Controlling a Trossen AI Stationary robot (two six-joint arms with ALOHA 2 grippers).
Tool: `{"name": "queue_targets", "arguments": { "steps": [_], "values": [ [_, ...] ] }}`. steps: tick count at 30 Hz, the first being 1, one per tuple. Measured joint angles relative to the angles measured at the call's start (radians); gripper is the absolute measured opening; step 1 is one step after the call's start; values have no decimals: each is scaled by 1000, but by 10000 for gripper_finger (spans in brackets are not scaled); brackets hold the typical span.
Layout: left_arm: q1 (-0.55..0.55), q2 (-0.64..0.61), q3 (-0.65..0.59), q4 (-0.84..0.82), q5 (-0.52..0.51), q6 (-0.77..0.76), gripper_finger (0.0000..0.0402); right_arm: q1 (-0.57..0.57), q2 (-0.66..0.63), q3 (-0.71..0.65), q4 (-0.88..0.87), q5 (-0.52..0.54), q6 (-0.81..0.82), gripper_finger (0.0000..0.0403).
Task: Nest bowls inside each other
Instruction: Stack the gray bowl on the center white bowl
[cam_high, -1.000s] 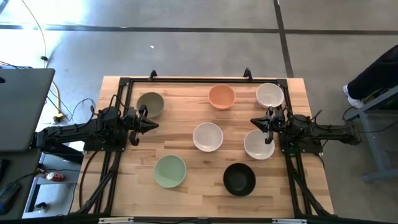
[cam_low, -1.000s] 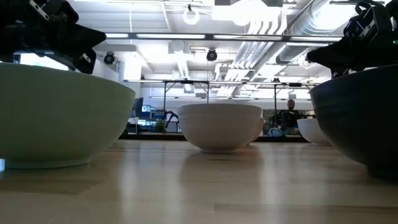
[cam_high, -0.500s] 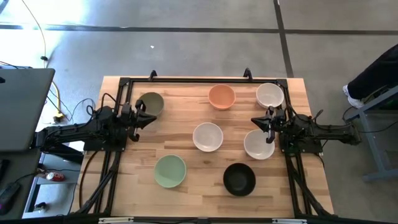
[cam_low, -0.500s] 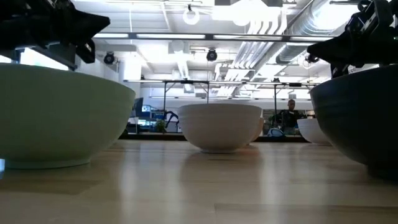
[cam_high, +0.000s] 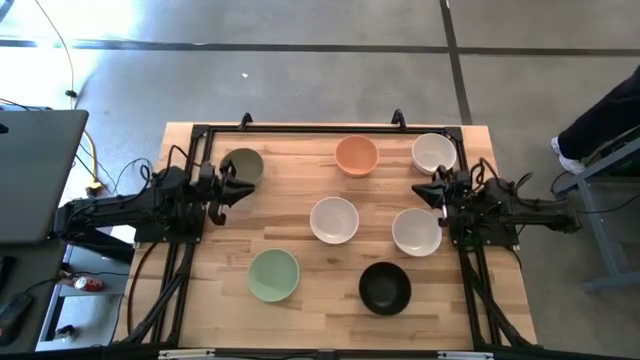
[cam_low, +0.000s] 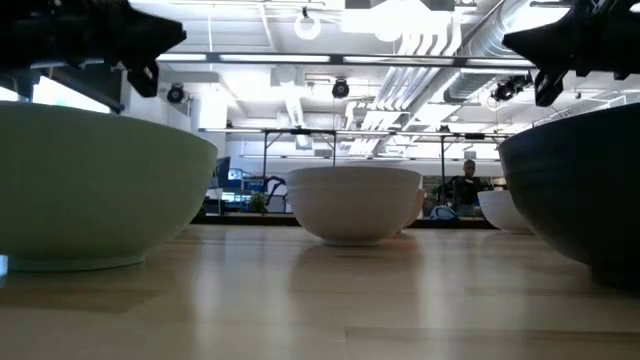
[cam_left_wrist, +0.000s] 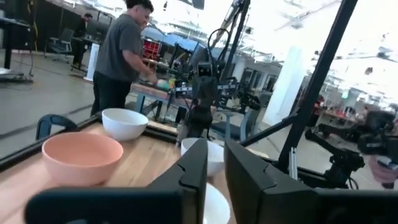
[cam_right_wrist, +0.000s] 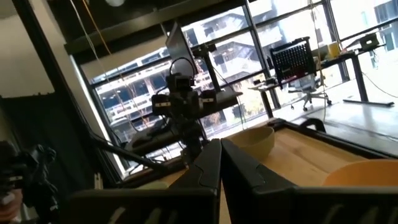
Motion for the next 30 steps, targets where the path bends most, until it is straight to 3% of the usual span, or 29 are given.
{"name": "queue_targets", "arguments": {
  "steps": [6, 10, 23, 30],
  "values": [
    [0, 101, 119, -232, 0, 20, 84, 0, 0, 34, -95, -1, 72, 0],
    [-1, 166, 151, -258, -5, 21, 92, 1, 0, 36, -115, -9, 122, 0],
    [0, 226, 238, -546, -390, 74, 93, 1, 0, 37, -121, -22, 135, 0],
    [0, 246, 297, -720, -447, 65, 93, 1, 0, 38, -120, -33, 163, 0]
  ]
}}
